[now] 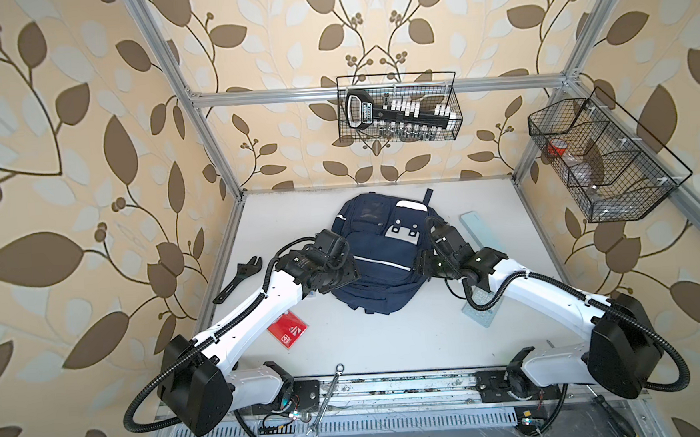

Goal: Pack the student bag

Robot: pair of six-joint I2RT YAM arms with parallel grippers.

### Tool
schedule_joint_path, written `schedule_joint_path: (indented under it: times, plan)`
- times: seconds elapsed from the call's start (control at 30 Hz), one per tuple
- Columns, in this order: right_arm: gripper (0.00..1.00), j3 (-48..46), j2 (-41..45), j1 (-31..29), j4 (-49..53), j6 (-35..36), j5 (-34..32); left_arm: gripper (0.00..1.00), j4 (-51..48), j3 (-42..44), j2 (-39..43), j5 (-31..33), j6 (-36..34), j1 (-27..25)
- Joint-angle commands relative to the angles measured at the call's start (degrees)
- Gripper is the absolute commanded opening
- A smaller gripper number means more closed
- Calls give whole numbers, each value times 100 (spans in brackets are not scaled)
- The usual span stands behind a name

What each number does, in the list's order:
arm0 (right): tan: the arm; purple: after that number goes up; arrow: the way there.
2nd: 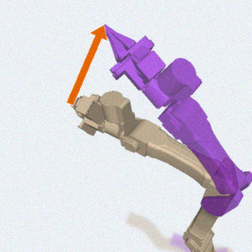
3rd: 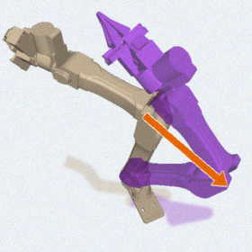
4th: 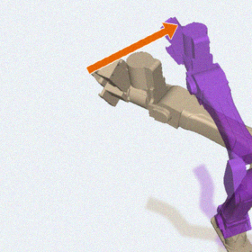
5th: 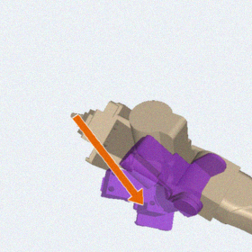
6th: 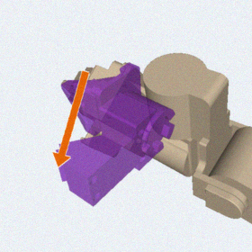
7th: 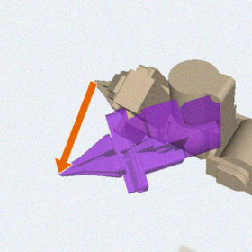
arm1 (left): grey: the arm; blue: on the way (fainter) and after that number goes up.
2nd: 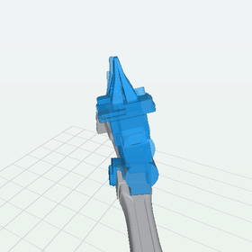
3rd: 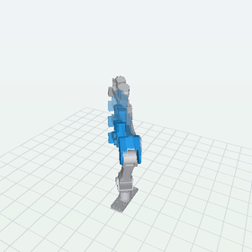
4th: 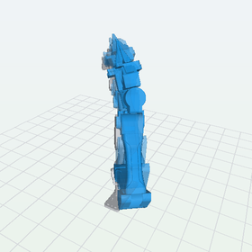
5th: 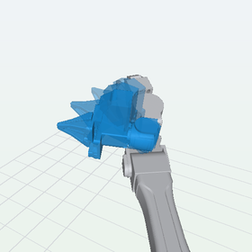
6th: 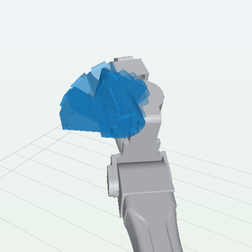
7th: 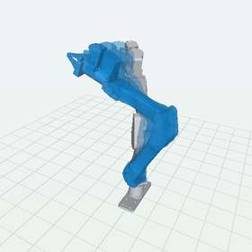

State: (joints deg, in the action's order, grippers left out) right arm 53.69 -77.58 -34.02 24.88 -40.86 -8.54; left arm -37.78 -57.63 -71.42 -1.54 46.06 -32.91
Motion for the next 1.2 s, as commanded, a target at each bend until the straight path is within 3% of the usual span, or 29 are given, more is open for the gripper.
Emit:
schedule_joint_path:
  times: [0.0, 0.2, 0.43, 0.6, 0.77, 1.0, 1.07, 1.17]
  plan:
    - [70, -72, 190, 15, 185, -76, -313, 73, 448, 416, 516, -315, -6, 47]
    - [69, -109, 670, 67, 101, -361, 156, 74, 157, 146, 555, -499, -157, 61]
    - [65, 641, 26, 21, 697, -945, 941, 72, -130, -177, -28, -918, -105, 113]
    - [62, 1078, -536, -552, 854, -1510, 699, 68, -202, -100, 93, -1519, 33, 144]
    - [59, 979, -868, -549, 720, -2048, 681, 69, -316, -93, 271, -1468, -144, 169]
    - [53, 879, -1229, -366, 387, -1737, 1191, 70, -21, -216, 157, -1393, 54, 179]
    - [47, 789, -1265, -321, 374, -1806, 1231, 70, 35, -282, 111, -1350, 188, 177]
    - [47, 573, -1079, -315, 315, -1977, 1133, 72, 195, -228, 143, -1349, 482, 172]
